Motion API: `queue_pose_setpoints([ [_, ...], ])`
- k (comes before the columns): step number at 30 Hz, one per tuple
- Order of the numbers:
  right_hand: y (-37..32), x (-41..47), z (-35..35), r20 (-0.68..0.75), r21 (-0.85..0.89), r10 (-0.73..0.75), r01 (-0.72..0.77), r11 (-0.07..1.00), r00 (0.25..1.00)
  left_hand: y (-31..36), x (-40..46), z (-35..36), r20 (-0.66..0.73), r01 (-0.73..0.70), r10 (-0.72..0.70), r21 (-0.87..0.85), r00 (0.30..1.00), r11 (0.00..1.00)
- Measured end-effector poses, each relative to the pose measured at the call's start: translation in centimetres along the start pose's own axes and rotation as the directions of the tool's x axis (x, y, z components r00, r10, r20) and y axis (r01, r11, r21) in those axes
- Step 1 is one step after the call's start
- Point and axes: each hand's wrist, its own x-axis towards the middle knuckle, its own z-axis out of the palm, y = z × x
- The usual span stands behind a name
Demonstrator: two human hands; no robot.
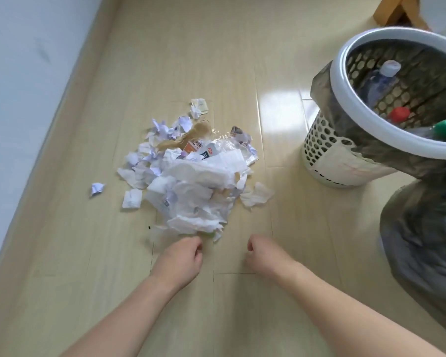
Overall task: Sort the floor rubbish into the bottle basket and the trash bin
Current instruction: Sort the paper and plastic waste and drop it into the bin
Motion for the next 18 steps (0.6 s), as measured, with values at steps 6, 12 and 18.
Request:
queue_pose_setpoints([
  [6,0.3,0.6,4.0,-0.110,-0.094,-0.093,0.083,0.992,0.990,0.5,-0.3,2.3,0.029,0.039,-0.037,-0.091,0.999,0.995],
  [12,0.0,0.6,4.2,-0.123,-0.009,-0.050,0.049,0.999,0.991,-0.5,-1.0,0.9,-0.122,0.280,-0.298,-0.144,0.947,0.949],
  [18,-0.2,0.0,4.8,-0.132,0.072,-0.067,0.077,0.994,0.989,-2.7,-0.7,-0.4,-0.313,0.466,-0.603,-0.414,0.734,0.782],
])
